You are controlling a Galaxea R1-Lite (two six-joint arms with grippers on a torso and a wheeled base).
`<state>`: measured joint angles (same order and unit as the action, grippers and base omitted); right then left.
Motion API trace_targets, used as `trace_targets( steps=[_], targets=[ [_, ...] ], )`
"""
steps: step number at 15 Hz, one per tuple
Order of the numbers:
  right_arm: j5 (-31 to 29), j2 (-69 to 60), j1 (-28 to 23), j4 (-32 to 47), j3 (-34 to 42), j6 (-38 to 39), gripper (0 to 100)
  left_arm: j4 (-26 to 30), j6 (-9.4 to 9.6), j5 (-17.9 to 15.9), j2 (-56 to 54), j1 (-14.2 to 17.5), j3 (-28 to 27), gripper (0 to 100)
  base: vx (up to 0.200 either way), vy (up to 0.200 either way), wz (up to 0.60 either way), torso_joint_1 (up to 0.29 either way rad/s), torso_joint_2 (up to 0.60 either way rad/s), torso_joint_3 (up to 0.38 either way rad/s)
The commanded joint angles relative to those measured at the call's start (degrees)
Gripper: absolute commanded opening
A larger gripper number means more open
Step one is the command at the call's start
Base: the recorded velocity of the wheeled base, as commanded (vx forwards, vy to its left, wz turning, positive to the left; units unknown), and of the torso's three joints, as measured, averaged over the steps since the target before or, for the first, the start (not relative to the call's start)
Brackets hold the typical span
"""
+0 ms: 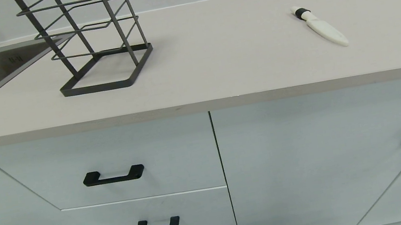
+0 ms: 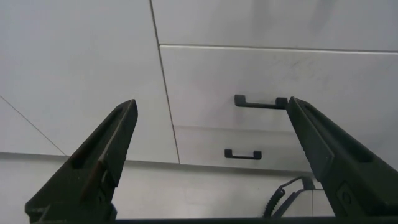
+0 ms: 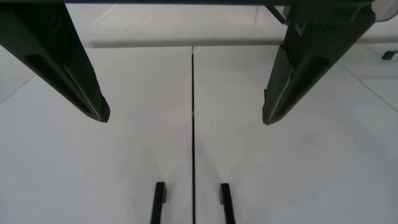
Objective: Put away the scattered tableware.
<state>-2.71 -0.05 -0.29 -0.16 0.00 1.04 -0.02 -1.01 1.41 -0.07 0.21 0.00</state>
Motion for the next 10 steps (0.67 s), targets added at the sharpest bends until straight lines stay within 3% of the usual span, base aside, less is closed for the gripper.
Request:
trace_targets(
  steps=[1,2,10],
  targets=[
    [-0.02,0.05,0.03,-0.02,0.00,0.02,100,-0.06,-0.04,-0.01,0.07,0.06,0.00,100,0.200,0.000,0.00,-0.002,0.01,0.002],
    [-0.02,0.05,0.03,-0.02,0.00,0.02,100,-0.06,-0.13,-0.01,0.07,0.06,0.00,100,0.200,0.000,0.00,0.007,0.00,0.002],
    [0.07,0.05,0.03,-0.02,0.00,-0.16,100,-0.06,-0.39,-0.01,0.07,0.06,0.00,100,0.000,0.000,0.00,0.000,0.00,0.000]
  ],
)
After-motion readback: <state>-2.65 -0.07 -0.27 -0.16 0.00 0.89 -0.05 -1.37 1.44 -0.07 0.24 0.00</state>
